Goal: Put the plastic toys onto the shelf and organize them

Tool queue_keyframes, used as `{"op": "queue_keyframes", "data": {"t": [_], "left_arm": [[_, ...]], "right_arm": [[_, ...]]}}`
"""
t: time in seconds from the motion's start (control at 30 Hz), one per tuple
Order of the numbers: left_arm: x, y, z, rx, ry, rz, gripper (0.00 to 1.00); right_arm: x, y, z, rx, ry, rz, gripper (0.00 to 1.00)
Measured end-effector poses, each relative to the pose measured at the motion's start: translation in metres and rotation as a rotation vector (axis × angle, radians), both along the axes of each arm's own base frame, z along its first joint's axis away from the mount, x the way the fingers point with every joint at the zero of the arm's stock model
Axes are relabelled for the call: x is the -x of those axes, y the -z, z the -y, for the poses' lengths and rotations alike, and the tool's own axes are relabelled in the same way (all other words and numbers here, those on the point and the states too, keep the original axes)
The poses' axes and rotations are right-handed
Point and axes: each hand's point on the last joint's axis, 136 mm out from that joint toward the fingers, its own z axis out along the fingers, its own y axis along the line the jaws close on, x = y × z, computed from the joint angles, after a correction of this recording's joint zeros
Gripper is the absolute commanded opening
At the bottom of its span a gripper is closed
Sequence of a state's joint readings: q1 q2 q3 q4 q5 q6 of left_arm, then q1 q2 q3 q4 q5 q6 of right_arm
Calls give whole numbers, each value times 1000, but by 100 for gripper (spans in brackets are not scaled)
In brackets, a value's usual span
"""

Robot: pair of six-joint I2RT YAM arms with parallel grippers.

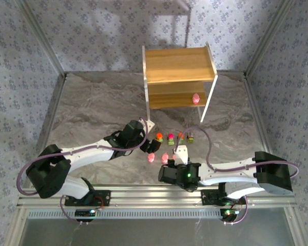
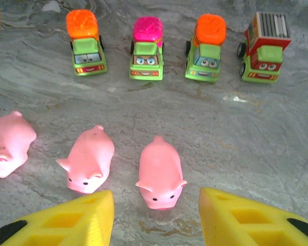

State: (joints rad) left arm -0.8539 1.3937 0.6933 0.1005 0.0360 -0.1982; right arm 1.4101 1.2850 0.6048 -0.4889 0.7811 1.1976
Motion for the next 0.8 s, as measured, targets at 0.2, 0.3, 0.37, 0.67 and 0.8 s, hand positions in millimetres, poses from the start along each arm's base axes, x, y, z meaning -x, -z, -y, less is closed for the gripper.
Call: {"op": "queue_keyframes", "data": {"t": [0.2, 0.3, 0.37, 0.67, 0.8], "left_arm": [[0, 0, 0, 0, 0, 0, 89], [0, 0, 0, 0, 0, 0, 89], [0, 0, 0, 0, 0, 0, 89], [0, 0, 0, 0, 0, 0, 89], [0, 0, 0, 0, 0, 0, 89]], "right_arm": [[3, 11, -3, -25, -2, -29, 49], [3, 14, -5, -43, 0, -45, 49], [2, 16, -7, -55, 3, -56, 49], [-3, 22, -5, -76, 34, -106, 49], [-4, 24, -2, -69, 43, -121, 49]]}}
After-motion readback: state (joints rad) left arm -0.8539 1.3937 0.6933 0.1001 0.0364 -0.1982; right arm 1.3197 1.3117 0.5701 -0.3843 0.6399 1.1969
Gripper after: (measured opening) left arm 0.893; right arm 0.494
